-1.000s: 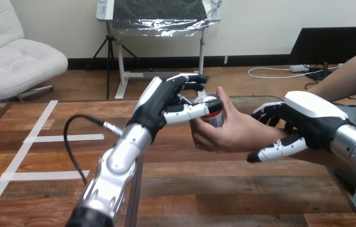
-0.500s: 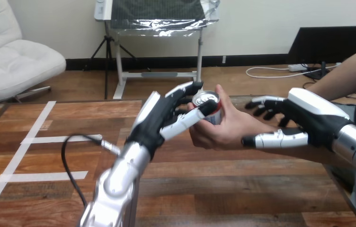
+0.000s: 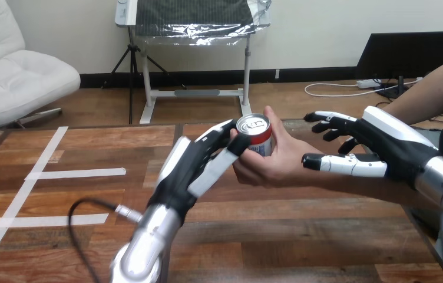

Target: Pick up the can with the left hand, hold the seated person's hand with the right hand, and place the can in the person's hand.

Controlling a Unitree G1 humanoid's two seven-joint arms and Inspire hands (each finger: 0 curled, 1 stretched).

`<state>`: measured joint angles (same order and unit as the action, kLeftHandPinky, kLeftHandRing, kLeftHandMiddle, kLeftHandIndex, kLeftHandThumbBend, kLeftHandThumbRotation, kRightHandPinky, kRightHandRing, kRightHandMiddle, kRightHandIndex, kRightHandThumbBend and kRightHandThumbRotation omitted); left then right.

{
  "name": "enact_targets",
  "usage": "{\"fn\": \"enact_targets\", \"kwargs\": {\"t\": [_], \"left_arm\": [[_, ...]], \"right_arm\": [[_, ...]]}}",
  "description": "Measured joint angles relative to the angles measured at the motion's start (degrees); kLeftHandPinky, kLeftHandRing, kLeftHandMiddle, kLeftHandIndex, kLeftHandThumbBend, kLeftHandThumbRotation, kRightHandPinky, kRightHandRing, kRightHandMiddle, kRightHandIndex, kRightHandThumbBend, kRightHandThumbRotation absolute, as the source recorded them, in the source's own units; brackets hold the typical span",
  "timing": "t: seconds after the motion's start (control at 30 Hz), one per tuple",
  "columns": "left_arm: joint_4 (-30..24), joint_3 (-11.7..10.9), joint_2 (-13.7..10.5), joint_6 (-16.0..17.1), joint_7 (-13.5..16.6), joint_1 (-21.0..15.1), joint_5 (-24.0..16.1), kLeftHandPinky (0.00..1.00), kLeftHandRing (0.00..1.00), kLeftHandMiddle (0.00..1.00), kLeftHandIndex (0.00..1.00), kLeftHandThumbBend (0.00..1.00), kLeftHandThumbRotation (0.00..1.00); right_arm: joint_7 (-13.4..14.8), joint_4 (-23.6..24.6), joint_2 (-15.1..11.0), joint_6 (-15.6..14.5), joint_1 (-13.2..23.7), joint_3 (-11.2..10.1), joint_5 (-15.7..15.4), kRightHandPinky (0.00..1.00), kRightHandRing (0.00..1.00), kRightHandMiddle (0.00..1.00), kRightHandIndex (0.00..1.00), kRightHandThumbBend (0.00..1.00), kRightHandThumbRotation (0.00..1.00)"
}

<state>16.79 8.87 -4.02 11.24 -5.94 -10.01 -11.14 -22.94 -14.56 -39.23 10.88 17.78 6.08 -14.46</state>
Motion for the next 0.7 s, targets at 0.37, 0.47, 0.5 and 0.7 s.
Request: {"fn": "enact_targets", "kwargs": {"t": [0.37, 0.47, 0.5, 0.7], "left_arm": [[-6.49, -1.22, -0.09, 3.15, 2.65, 8.26, 1.56, 0.86, 0.9, 0.86, 0.84, 0.93, 1.0], [-8.16, -1.43, -0.12, 4.1, 3.31, 10.44, 1.68, 0.89, 0.9, 0.86, 0.84, 0.94, 1.0], [-8.77, -1.49, -0.14, 4.43, 3.46, 11.2, 1.72, 0.9, 0.9, 0.87, 0.84, 0.94, 1.0], [-12.6, -2.07, -0.12, 6.66, 4.3, 15.81, 2.03, 0.96, 0.91, 0.87, 0.85, 0.95, 1.0]], "right_arm": [[2.73, 1.23, 2.96, 1.33, -3.38, -2.71, 3.46, 0.8, 0.91, 0.94, 0.95, 0.86, 0.99], [3.51, 1.72, 3.99, 2.22, -4.59, -3.51, 4.79, 0.81, 0.92, 0.94, 0.95, 0.84, 1.0], [3.7, 1.93, 4.36, 2.62, -5.08, -3.82, 5.36, 0.81, 0.93, 0.95, 0.95, 0.83, 1.0], [4.83, 3.24, 6.58, 5.08, -7.87, -4.9, 7.93, 0.85, 0.94, 0.95, 0.95, 0.85, 1.0]]}}
